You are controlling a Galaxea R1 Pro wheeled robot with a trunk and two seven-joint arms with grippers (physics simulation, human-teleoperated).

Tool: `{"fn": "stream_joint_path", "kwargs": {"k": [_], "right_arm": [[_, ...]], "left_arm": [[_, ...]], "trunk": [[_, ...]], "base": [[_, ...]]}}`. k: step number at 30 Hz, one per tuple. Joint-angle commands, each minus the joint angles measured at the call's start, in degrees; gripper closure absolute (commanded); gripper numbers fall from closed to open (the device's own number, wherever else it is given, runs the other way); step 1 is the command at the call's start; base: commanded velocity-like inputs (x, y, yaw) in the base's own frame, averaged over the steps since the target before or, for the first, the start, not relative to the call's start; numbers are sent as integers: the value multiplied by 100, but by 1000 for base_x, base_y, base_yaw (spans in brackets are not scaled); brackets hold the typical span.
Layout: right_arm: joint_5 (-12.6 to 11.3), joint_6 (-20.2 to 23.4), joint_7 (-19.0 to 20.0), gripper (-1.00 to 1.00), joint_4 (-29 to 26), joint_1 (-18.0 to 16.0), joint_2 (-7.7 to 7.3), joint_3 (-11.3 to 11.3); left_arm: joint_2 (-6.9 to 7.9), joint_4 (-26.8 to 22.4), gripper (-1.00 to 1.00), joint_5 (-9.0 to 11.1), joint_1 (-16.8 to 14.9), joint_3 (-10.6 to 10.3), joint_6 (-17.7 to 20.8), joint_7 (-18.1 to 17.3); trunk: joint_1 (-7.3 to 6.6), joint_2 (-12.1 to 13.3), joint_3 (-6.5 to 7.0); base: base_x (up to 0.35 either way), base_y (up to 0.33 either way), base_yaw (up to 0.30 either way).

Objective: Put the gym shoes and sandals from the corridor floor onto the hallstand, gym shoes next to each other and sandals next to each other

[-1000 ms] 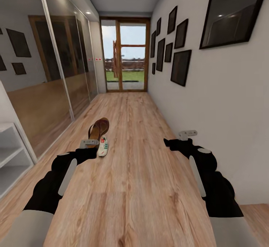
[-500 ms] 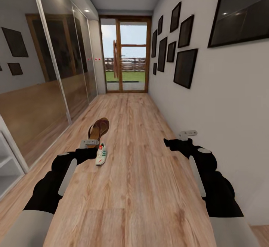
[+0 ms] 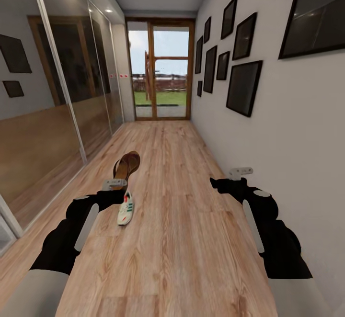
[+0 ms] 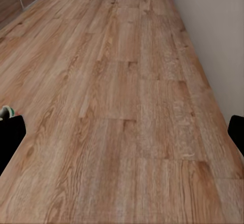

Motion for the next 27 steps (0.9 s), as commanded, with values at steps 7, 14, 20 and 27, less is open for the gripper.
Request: {"fn": "stream_joint_path", "kwargs": {"k": [7, 14, 20, 27], "right_arm": [[5, 29, 20, -100, -6, -3, 2, -5], [13, 29, 20, -100, -6, -4, 2, 3], [14, 27, 20, -100, -6, -4, 2, 4], [14, 28, 20, -100, -6, -4, 2, 4]], "left_arm": [[4, -6, 100, 12, -3, -4, 25, -6], [4, -6, 100, 11, -5, -5, 25, -6], [4, -5, 100, 10, -5, -6, 25, -6], [4, -1, 100, 13, -4, -6, 25, -6]], "trunk": [[2, -2, -6], [2, -2, -6], [2, -2, -6], [2, -2, -6]], "base": [[349, 0, 0], [349, 0, 0], [349, 0, 0], [349, 0, 0]]}}
